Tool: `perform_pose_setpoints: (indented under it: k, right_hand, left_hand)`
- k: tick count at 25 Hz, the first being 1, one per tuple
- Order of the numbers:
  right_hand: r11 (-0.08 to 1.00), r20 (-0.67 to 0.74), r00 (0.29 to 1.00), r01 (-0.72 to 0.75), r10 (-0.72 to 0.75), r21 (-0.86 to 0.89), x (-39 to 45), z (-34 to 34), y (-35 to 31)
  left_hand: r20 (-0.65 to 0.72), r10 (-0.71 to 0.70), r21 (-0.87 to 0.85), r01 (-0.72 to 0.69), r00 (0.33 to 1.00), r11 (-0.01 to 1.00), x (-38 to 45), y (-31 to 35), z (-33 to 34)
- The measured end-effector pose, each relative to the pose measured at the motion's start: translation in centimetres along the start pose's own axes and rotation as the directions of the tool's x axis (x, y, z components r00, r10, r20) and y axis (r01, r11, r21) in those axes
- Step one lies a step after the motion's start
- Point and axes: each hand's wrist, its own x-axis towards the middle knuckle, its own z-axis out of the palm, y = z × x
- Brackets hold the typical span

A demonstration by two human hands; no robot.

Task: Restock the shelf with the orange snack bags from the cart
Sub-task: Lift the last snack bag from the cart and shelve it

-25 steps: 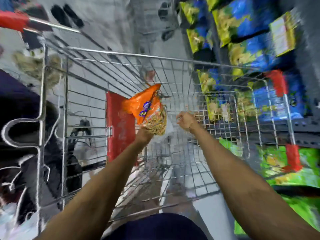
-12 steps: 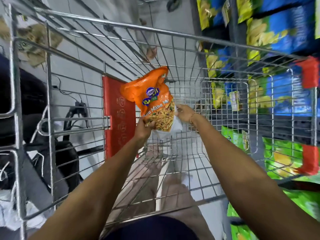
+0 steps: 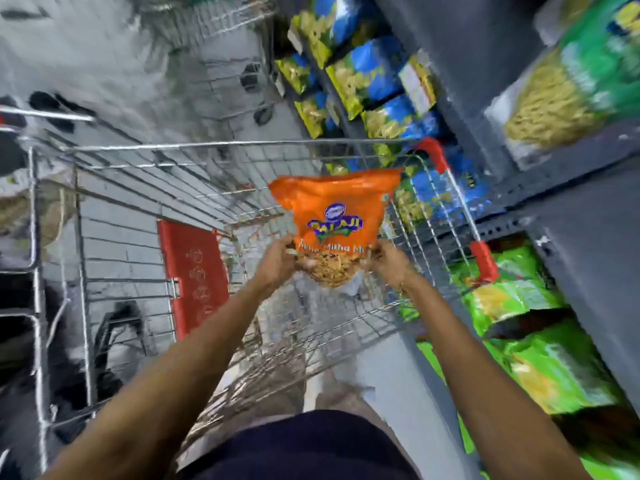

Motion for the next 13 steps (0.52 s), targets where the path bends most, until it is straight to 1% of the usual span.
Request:
perform_pose_setpoints:
  k: [2, 4, 6, 8, 9, 11, 13]
  right_hand:
    - [0.993, -0.217, 0.975, 0.071, -0.048, 0.098, -3.6, -3.2, 0.6]
    - [0.971, -0.392, 0.918, 0.148, -0.064, 0.187, -8.0, -6.8, 1.3]
    - [0.954, -0.515, 0.855, 0.199, -0.058, 0.223, -13.2, -10.4, 2.5]
    - [0.954, -0.605, 0.795, 0.207, -0.033, 0.219, -18.4, -13.5, 4.6]
    - [0.954, -0.664, 0.747, 0.214, -0.021, 0.211, -21.3, -15.0, 6.0]
    - [0.965, -0.755, 0.656, 0.191, 0.012, 0.182, -27.1, -17.4, 9.6]
    - [0.975, -0.817, 0.571, 0.131, 0.075, 0.180, -32.2, -18.8, 13.3]
  left_hand:
    - [0.070, 0.097, 0.078, -0.102, 0.993, 0.992, -0.7, 4.1, 2.9]
    - [0.172, 0.209, 0.143, -0.234, 0.963, 0.962, -2.1, 7.9, 6.6]
    - [0.269, 0.288, 0.179, -0.342, 0.919, 0.923, -3.7, 10.8, 11.0]
    - [0.348, 0.350, 0.193, -0.432, 0.870, 0.881, -5.6, 12.7, 15.5]
    - [0.397, 0.369, 0.218, -0.476, 0.841, 0.852, -6.7, 13.4, 18.3]
    - [0.500, 0.388, 0.235, -0.553, 0.774, 0.800, -8.8, 13.7, 24.4]
    - [0.584, 0.415, 0.219, -0.628, 0.698, 0.747, -11.0, 13.2, 30.1]
